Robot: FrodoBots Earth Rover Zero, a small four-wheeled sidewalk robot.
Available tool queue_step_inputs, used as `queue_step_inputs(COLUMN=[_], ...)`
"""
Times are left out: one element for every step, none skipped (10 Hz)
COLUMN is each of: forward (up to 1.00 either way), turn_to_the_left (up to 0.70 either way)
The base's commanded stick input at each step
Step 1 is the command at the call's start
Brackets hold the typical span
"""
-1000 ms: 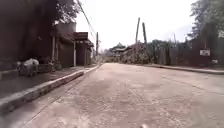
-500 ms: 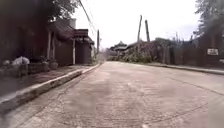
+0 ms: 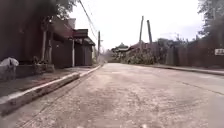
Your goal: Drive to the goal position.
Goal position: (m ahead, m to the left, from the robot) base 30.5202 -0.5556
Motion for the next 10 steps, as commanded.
queue_step_inputs(forward=[1.0,1.0,1.0,1.0,1.0,1.0,1.0,1.0,1.0,1.0], turn_to_the_left=[0.0,0.0,0.0,0.0,0.0,0.0,0.0,0.0,0.0,0.0])
